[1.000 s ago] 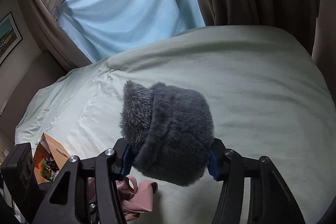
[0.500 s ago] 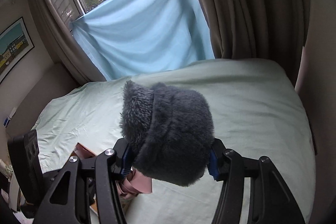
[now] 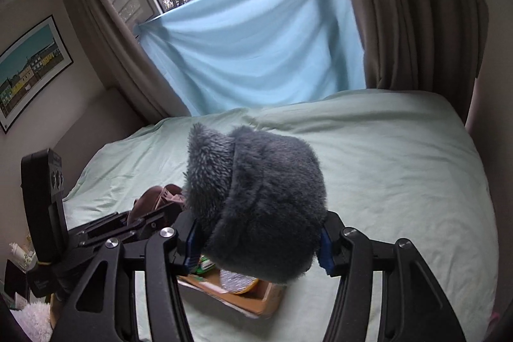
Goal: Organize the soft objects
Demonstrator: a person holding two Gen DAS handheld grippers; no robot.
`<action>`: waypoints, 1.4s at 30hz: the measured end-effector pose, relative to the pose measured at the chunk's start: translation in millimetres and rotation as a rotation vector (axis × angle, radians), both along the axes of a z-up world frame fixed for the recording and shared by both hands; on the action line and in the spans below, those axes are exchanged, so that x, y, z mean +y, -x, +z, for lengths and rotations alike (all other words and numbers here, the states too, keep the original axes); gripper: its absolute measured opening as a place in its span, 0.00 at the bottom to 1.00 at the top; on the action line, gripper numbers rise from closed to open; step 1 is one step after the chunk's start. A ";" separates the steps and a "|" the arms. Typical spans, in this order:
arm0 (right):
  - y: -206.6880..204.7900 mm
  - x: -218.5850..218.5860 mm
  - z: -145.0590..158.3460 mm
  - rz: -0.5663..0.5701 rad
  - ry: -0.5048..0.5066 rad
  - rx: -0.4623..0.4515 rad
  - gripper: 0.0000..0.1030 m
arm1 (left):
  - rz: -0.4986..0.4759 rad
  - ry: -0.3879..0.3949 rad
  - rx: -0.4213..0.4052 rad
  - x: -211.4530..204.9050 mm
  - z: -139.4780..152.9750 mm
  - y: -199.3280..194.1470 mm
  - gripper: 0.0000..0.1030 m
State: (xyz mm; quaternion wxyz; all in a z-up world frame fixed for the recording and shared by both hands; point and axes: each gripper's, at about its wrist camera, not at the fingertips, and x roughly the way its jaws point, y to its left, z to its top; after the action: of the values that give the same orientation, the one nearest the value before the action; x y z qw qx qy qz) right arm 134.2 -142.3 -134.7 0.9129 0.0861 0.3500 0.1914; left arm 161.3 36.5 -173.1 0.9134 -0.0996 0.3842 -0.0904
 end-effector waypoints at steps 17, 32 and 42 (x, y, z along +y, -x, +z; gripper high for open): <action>-1.4 122.2 -102.1 -0.086 0.021 0.274 0.51 | 0.021 -0.054 0.168 151.5 -71.0 0.7 0.19; -33.0 150.2 -199.4 -0.063 0.094 0.483 0.53 | -0.009 -0.086 0.312 166.4 -147.5 -50.5 0.19; -34.9 170.3 -220.8 0.016 0.237 0.478 0.99 | -0.135 -0.129 0.255 148.8 -136.0 -77.5 1.00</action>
State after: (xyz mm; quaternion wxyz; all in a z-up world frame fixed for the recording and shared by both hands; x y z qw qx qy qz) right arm 169.2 28.0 -355.5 0.8064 0.0187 0.5764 0.1304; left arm 238.8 185.2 -309.1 0.8536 -0.0256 0.5078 -0.1133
